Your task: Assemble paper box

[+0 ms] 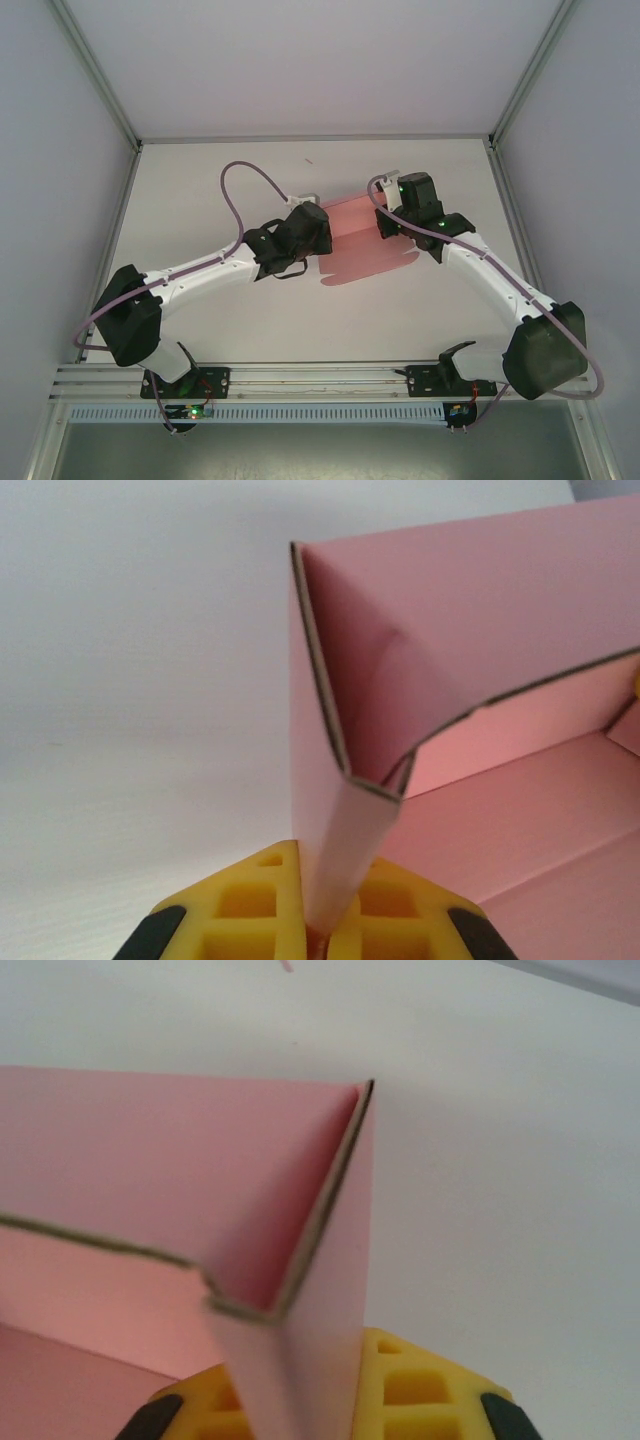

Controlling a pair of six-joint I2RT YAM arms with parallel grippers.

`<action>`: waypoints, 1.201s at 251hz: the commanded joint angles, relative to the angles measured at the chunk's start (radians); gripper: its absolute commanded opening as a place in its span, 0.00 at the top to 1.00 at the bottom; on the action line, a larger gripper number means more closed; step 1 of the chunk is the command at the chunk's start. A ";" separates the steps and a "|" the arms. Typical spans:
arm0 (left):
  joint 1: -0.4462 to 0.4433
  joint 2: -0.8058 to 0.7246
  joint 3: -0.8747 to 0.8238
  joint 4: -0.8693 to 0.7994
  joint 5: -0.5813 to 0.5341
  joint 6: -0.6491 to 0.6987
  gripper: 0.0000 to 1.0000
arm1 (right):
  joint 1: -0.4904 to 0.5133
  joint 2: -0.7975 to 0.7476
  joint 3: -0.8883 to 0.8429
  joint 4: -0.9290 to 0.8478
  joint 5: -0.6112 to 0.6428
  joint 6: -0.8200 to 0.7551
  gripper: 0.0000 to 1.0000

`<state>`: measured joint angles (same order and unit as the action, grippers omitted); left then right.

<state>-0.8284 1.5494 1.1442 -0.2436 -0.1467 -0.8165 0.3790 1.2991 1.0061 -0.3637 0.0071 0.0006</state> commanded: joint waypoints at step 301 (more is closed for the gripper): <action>-0.053 -0.009 0.045 -0.106 -0.165 -0.002 1.00 | -0.005 -0.084 -0.024 0.141 0.039 0.019 0.56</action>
<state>-0.8711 1.5791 1.1877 -0.2329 -0.2459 -0.8127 0.4061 1.2972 1.0309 -0.3416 0.1745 0.0845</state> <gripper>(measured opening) 0.075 0.381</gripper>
